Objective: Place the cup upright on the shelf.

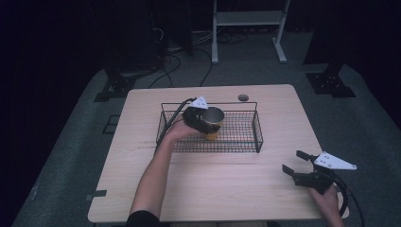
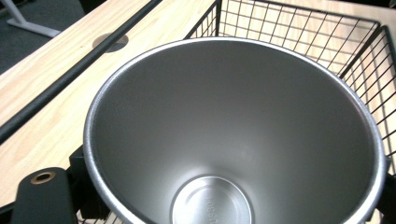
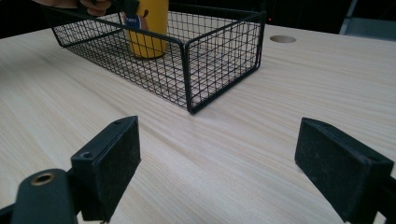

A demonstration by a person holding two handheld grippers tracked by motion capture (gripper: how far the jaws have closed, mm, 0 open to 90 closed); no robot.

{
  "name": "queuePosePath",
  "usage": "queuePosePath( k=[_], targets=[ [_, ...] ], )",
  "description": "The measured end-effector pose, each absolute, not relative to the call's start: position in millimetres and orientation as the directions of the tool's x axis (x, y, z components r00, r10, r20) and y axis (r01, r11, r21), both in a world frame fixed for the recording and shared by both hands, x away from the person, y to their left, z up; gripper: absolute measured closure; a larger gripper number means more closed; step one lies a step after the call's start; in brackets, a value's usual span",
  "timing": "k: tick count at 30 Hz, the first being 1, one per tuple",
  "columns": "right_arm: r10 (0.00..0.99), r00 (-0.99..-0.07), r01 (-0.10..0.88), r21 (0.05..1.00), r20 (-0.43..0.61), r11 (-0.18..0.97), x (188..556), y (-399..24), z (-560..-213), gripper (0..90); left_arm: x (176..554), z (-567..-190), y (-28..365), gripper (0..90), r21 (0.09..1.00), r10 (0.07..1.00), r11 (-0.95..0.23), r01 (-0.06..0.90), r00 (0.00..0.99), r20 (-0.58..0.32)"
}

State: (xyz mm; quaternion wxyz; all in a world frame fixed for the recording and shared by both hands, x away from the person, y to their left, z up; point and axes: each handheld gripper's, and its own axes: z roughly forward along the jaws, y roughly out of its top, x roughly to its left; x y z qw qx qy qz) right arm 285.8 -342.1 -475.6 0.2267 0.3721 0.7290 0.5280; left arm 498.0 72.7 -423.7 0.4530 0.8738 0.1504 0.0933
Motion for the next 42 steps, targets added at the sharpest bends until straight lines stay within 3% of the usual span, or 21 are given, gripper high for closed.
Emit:
queuePosePath(
  k=[29,42],
  targets=[
    [0.78,-0.622,0.302,0.939,0.062,0.167,285.5,-342.1,-475.6,13.2,494.7,-419.0,74.3,0.6,0.832,0.39,-0.529,0.168,0.919,0.062],
    [0.777,-0.627,0.297,0.94,0.059,0.168,284.7,-342.5,-475.6,13.2,491.7,-410.9,71.7,0.0,0.844,0.387,-0.516,0.145,0.919,0.079]
  ],
)
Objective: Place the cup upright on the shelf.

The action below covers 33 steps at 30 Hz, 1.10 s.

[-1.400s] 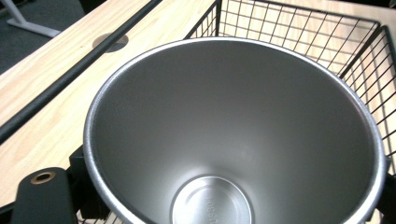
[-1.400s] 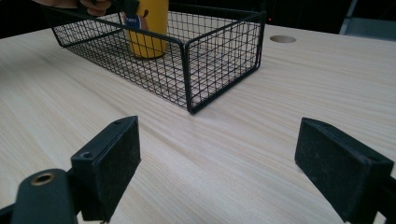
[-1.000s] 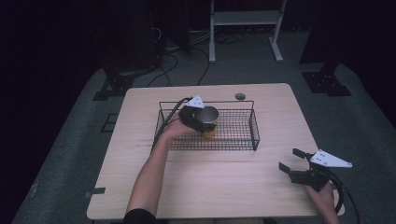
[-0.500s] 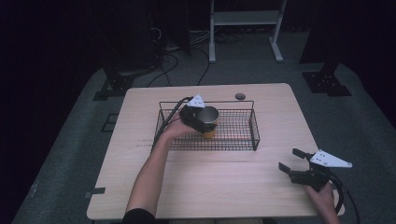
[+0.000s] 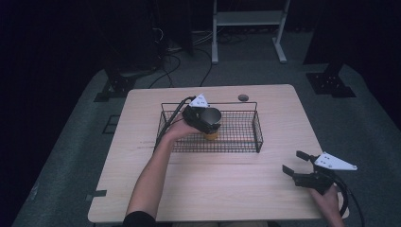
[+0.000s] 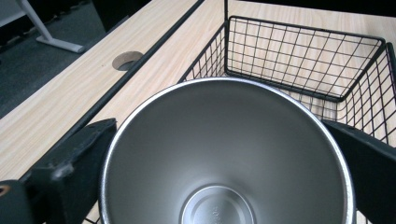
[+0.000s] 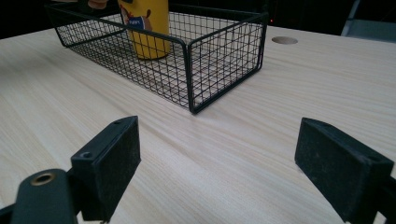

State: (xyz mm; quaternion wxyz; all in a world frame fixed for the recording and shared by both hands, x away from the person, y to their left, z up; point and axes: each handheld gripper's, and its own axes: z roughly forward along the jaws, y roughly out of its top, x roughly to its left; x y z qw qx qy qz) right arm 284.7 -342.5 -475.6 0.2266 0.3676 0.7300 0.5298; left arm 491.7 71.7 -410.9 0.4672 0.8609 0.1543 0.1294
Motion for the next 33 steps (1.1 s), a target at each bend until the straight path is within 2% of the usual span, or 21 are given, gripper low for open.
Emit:
queuePosePath(
  k=[22,33],
  targets=[
    [0.785,-0.618,0.304,0.936,0.052,0.177,284.9,-340.8,-475.9,13.2,481.6,-387.0,86.2,0.0,0.885,0.426,-0.449,0.119,0.9,0.095],
    [0.784,-0.619,0.303,0.936,0.051,0.178,284.9,-340.6,-475.9,13.2,472.9,-381.5,86.6,0.0,0.891,0.415,-0.444,0.1,0.904,0.106]
  ],
)
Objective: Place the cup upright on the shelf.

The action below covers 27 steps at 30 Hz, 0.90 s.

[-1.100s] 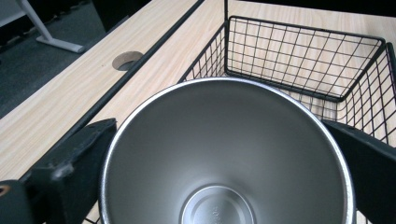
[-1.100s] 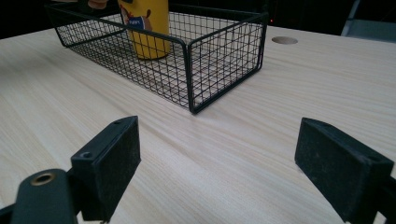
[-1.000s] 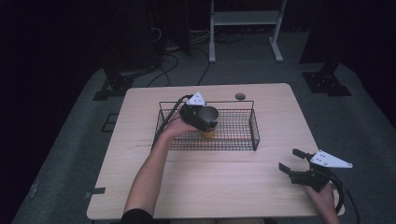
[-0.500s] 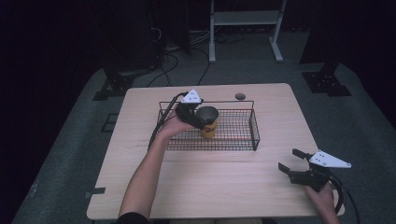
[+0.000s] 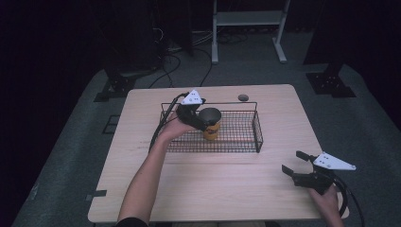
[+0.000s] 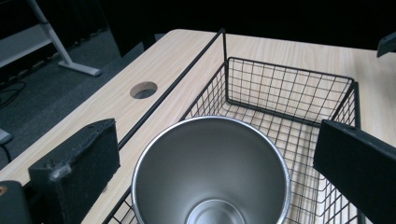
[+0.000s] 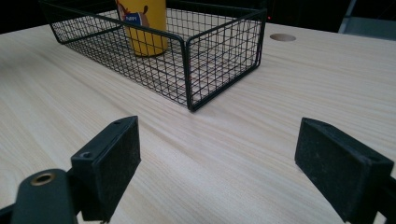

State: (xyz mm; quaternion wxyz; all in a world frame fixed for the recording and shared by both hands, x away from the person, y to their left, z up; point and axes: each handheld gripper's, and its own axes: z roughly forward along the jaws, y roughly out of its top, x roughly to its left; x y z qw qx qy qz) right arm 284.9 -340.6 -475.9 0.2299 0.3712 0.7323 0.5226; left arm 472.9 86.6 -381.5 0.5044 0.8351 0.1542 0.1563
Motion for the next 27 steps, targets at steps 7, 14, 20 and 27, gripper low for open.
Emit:
queuePosePath(
  k=[7,14,20,27],
  targets=[
    [0.785,-0.618,0.303,0.936,0.052,0.177,284.9,-340.8,-475.8,13.2,467.4,-378.3,88.7,0.0,0.898,0.418,-0.429,0.094,0.902,0.105],
    [0.785,-0.618,0.304,0.936,0.051,0.179,284.8,-340.6,-475.9,13.2,459.6,-379.1,90.4,0.0,0.902,0.418,-0.421,0.095,0.903,0.1],
    [0.785,-0.618,0.304,0.936,0.051,0.179,284.8,-340.6,-475.9,13.2,452.6,-379.6,94.2,0.0,0.907,0.414,-0.413,0.086,0.905,0.102],
    [0.785,-0.617,0.305,0.936,0.051,0.179,284.8,-340.5,-475.9,13.2,445.5,-379.0,100.0,0.0,0.916,0.42,-0.393,0.081,0.902,0.1]
  ],
)
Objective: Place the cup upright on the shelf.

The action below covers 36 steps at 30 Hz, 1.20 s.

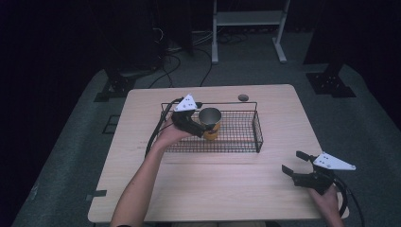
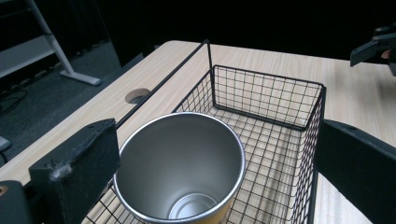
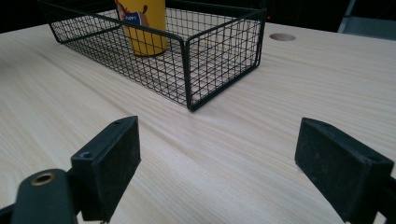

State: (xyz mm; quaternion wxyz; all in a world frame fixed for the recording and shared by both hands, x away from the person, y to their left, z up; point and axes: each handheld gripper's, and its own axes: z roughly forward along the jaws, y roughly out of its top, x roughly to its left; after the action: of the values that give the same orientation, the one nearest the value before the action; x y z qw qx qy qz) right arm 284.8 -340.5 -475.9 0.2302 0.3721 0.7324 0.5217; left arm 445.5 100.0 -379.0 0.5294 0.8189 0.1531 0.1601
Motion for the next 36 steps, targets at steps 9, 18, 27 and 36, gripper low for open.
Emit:
queuePosePath(
  k=[9,18,27,36],
  targets=[
    [0.786,-0.616,0.306,0.935,0.051,0.179,284.8,-340.3,-475.9,13.2,435.9,-378.9,103.3,0.0,0.922,0.409,-0.382,0.07,0.907,0.101],
    [0.788,-0.613,0.308,0.935,0.052,0.177,285.0,-340.3,-475.9,13.2,428.5,-382.5,111.9,0.0,0.937,0.404,-0.343,0.075,0.912,0.075],
    [0.788,-0.613,0.308,0.935,0.052,0.178,285.0,-340.3,-475.9,13.2,418.3,-387.1,118.2,0.0,0.941,0.406,-0.33,0.071,0.911,0.073],
    [0.788,-0.613,0.308,0.934,0.05,0.18,285.1,-340.0,-476.0,13.2,409.2,-389.1,121.5,0.0,0.941,0.397,-0.331,0.067,0.915,0.074]
  ],
)
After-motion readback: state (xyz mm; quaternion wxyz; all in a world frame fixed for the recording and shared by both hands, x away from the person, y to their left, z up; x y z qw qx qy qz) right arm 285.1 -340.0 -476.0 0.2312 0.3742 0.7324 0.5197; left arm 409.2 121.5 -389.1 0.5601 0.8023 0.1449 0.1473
